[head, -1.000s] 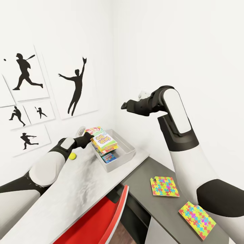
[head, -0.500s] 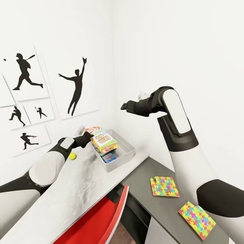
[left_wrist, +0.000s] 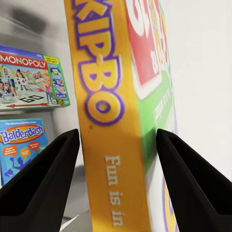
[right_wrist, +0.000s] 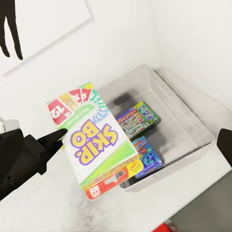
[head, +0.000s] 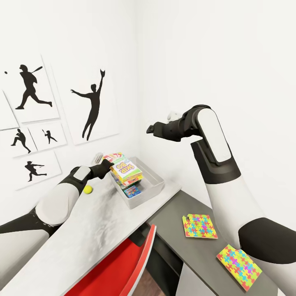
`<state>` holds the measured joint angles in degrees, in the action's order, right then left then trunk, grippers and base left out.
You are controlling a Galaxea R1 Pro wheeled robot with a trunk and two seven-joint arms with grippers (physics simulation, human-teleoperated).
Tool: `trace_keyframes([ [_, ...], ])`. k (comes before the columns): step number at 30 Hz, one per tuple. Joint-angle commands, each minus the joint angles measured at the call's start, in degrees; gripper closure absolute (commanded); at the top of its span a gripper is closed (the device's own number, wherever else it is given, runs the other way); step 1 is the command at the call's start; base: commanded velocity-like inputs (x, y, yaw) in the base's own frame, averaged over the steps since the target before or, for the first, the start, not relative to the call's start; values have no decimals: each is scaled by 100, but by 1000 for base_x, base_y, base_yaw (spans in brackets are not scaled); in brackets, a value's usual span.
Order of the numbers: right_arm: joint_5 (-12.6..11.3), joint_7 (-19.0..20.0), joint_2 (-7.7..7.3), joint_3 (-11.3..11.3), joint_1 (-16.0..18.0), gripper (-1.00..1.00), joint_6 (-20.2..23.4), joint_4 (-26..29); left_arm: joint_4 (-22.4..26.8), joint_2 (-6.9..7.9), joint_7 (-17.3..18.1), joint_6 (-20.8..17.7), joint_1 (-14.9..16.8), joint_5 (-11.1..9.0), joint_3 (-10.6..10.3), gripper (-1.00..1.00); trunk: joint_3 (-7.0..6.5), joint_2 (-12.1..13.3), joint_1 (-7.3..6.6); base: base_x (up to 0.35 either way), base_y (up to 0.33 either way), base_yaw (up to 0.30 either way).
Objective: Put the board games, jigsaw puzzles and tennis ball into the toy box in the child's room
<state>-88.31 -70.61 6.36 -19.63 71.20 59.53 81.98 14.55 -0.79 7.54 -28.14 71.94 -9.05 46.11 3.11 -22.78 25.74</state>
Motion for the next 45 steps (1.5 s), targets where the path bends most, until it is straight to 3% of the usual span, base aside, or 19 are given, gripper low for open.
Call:
trace_keyframes([
  [1,-46,-58,0,1,8,-100,47,2,14,-6,-19,-43,3,-52,10,100,14,-14,4,0,0,0],
  [6,-46,-58,-1,2,8,-100,47,2,16,-12,11,-47,4,-53,5,100,14,-14,4,0,0,0],
  [16,-41,-50,-1,3,8,-100,47,-5,17,21,395,-76,-4,-46,-13,100,14,-14,4,0,0,0],
  [40,-26,-45,6,-2,8,-100,47,-19,47,33,462,-99,2,-49,-15,100,14,-14,4,0,0,0],
  [45,-28,-49,6,-2,8,-100,47,-20,227,35,839,-329,10,-48,-15,100,14,-14,4,0,0,0],
])
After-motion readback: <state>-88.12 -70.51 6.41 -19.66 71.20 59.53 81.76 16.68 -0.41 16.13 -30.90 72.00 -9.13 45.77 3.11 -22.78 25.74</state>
